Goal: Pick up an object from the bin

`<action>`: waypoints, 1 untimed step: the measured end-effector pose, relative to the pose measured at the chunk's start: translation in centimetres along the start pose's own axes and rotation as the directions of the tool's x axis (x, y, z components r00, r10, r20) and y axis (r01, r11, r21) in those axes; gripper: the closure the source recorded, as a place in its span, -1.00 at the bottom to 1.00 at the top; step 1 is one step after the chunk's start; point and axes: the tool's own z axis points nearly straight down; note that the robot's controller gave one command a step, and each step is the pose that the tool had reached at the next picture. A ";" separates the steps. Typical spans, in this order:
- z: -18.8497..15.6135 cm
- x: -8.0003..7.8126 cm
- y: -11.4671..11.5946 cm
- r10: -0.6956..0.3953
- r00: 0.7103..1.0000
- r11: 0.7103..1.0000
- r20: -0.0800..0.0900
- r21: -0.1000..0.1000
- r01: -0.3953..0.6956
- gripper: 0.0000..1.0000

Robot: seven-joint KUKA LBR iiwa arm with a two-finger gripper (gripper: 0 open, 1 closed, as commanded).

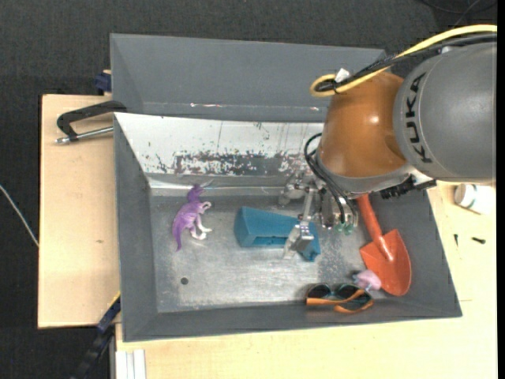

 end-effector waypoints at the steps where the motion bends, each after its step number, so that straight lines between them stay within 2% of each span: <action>1: 1.7 0.4 0.1 0.068 0.998 0.998 0.008 -0.002 -0.068 -1.00</action>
Offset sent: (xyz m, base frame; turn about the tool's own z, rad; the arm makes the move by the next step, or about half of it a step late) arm 0.0265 -0.0042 -0.0835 -0.2504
